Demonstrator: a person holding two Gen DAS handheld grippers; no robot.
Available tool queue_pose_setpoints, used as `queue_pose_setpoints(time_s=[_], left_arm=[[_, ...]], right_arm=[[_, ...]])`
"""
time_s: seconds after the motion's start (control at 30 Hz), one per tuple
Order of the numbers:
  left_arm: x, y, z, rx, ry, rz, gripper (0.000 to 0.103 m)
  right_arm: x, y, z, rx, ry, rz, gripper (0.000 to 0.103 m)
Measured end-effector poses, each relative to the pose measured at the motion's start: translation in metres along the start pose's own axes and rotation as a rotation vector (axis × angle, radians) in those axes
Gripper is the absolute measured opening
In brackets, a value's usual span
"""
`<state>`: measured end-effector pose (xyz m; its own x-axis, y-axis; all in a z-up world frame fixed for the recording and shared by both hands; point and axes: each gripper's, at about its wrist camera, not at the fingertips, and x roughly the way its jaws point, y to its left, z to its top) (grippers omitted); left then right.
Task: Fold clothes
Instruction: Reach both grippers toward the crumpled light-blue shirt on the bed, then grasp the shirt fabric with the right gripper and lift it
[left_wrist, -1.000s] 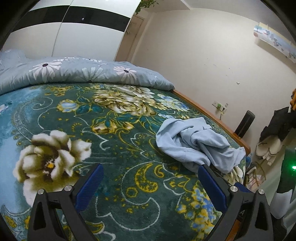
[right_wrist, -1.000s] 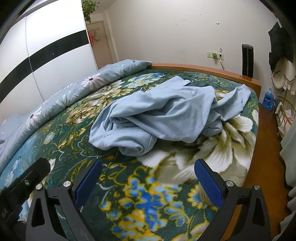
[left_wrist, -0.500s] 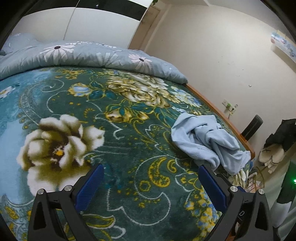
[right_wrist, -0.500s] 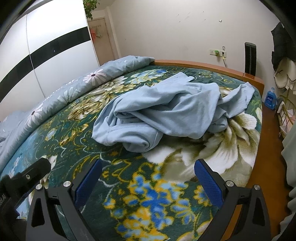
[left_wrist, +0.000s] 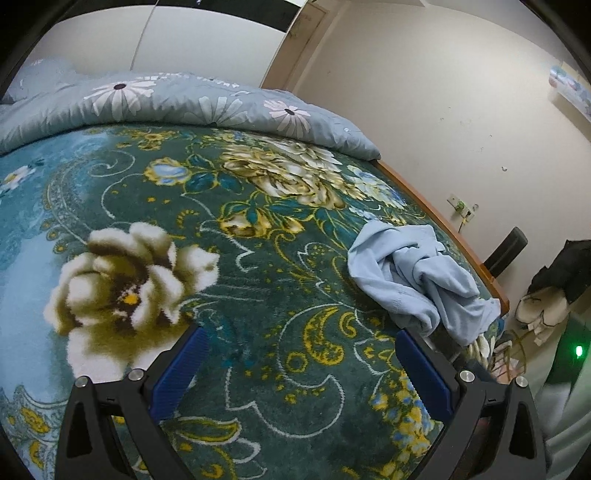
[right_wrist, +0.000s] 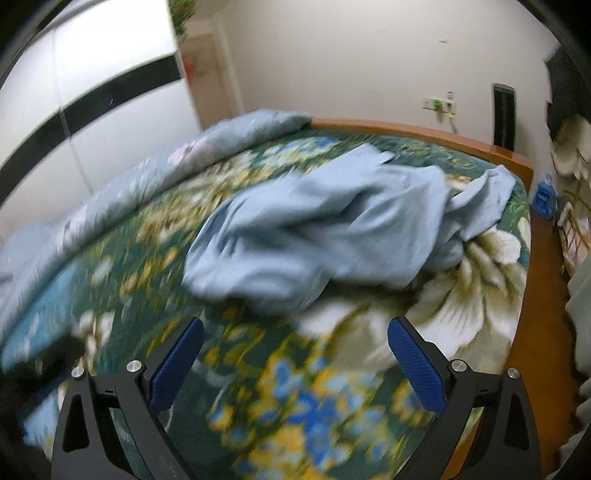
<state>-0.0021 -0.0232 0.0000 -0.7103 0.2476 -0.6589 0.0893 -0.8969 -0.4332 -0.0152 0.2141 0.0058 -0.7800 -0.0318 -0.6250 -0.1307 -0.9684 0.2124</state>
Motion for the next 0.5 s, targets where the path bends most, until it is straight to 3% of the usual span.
queue_pose_setpoints(time_s=[0.1, 0.2, 0.3, 0.33, 0.37, 0.5], left_arm=[[-0.006, 0.005, 0.001, -0.017, 0.000, -0.004, 0.103], [-0.010, 0.008, 0.002, -0.016, 0.001, -0.007, 0.103], [-0.018, 0.010, 0.004, -0.013, -0.002, -0.010, 0.103], [-0.023, 0.011, 0.004, -0.011, -0.004, -0.012, 0.103], [-0.027, 0.013, 0.005, -0.010, -0.007, -0.013, 0.103], [-0.049, 0.026, 0.008, -0.009, -0.041, 0.005, 0.103]], right_arm=[[0.002, -0.040, 0.016, 0.144, -0.060, -0.057, 0.099], [0.010, -0.065, 0.021, 0.234, -0.054, -0.019, 0.084], [0.027, -0.073, 0.020, 0.266, -0.007, 0.049, 0.049], [0.031, -0.073, 0.019, 0.282, 0.005, 0.083, 0.024], [0.035, -0.074, 0.018, 0.299, 0.014, 0.116, 0.005], [-0.001, -0.062, 0.029, 0.302, -0.085, 0.236, 0.005]])
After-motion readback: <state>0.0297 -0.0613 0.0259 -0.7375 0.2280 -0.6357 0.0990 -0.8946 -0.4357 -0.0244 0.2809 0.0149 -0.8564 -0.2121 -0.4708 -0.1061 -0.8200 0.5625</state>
